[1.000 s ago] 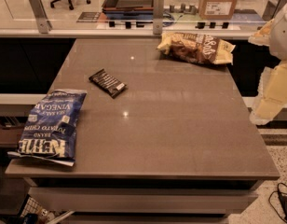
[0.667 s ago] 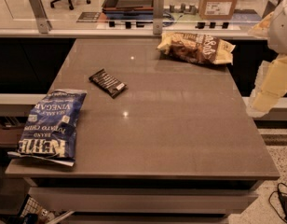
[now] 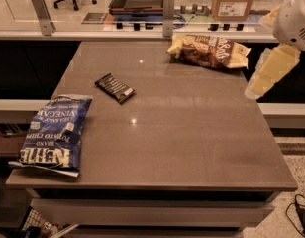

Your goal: Move brown chip bag near blue chip bag

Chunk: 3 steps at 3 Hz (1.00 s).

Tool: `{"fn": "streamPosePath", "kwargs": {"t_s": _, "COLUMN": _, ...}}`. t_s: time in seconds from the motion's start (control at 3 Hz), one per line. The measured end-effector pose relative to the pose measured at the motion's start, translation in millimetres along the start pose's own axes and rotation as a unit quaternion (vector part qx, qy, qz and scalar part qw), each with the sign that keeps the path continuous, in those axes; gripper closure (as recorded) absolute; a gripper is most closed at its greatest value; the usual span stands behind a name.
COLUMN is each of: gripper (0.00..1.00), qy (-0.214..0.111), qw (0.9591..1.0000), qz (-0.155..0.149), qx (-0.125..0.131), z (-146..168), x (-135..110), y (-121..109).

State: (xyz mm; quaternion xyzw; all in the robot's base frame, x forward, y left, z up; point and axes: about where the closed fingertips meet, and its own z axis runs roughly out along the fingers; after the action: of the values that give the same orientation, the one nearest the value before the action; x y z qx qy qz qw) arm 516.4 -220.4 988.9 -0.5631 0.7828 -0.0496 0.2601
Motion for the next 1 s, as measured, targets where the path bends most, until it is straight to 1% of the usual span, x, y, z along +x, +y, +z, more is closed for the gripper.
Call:
{"fn": "streamPosePath", "kwargs": {"t_s": 0.33, "gripper": 0.00, "qy": -0.039, "qw": 0.9987, "qz": 0.027, "qx": 0.019, "z": 27, "x": -5, "y": -38}}
{"fn": "streamPosePath", "kwargs": {"t_s": 0.67, "gripper": 0.00, "qy": -0.082, "qw": 0.9946, "qz": 0.055, "qx": 0.033, "z": 56, "x": -12, "y": -81}}
{"fn": "streamPosePath", "kwargs": {"t_s": 1.0, "gripper": 0.00, "qy": -0.105, "qw": 0.9916, "qz": 0.066, "qx": 0.038, "z": 82, "x": -28, "y": -117}}
